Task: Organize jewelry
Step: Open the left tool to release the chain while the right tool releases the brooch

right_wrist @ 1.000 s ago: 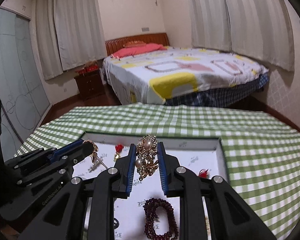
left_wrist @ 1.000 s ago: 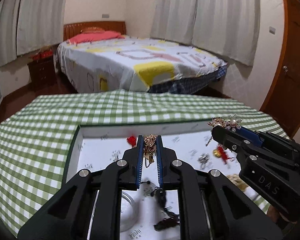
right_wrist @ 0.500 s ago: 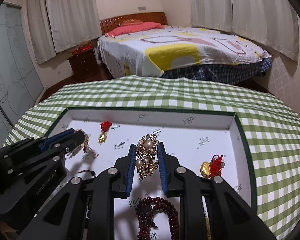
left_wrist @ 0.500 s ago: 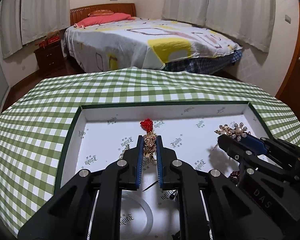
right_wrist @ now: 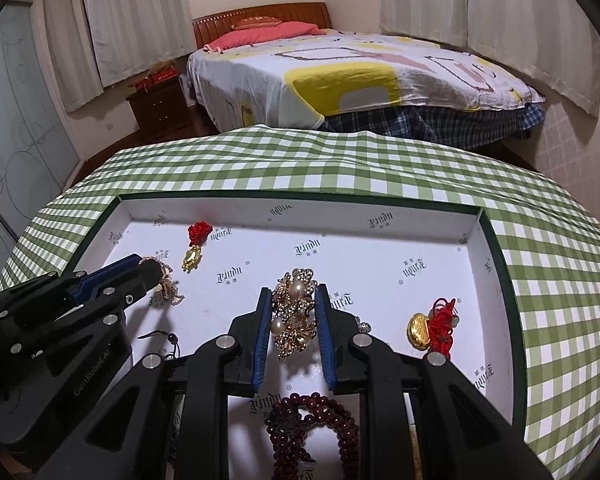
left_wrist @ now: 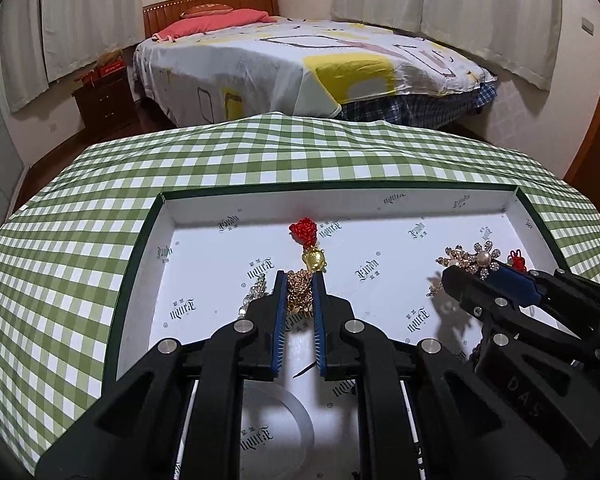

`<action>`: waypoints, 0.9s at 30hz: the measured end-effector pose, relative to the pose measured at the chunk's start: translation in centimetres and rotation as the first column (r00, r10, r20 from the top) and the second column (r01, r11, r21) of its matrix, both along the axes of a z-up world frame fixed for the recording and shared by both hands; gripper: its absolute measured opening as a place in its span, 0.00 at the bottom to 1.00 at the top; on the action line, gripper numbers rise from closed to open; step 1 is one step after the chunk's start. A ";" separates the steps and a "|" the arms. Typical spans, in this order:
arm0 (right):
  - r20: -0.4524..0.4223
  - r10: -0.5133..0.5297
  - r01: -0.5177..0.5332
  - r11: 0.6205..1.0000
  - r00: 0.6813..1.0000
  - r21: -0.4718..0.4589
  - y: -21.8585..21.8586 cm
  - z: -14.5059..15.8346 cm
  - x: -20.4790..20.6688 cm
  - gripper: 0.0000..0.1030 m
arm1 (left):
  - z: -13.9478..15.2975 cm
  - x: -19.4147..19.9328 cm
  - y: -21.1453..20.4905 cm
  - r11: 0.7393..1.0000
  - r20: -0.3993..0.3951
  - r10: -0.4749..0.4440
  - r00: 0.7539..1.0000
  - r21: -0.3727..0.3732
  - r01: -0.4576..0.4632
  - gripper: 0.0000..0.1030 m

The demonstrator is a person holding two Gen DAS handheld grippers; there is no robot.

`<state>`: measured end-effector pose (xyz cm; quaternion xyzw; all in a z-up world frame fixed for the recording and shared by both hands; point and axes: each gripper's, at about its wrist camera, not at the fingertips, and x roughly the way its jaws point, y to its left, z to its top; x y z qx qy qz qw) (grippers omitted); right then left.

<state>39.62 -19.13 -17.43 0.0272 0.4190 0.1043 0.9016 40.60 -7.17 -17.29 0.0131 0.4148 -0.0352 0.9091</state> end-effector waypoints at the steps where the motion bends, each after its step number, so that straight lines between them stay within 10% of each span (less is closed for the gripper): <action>1: -0.008 0.001 -0.001 1.000 1.000 0.000 0.0 -0.1 0.1 0.22 | -0.1 0.1 0.0 1.000 -0.005 0.000 1.000 0.000 0.000 0.12; 15: -0.045 0.011 -0.011 1.000 0.999 0.004 0.0 -0.3 0.8 0.25 | -0.6 0.4 -0.6 1.000 -0.036 -0.005 0.999 0.014 0.005 0.14; 27: -0.003 -0.028 0.028 1.000 1.000 -0.008 -0.4 0.2 0.0 0.45 | 0.2 -0.5 0.6 0.999 -0.003 0.035 0.999 0.008 -0.035 0.59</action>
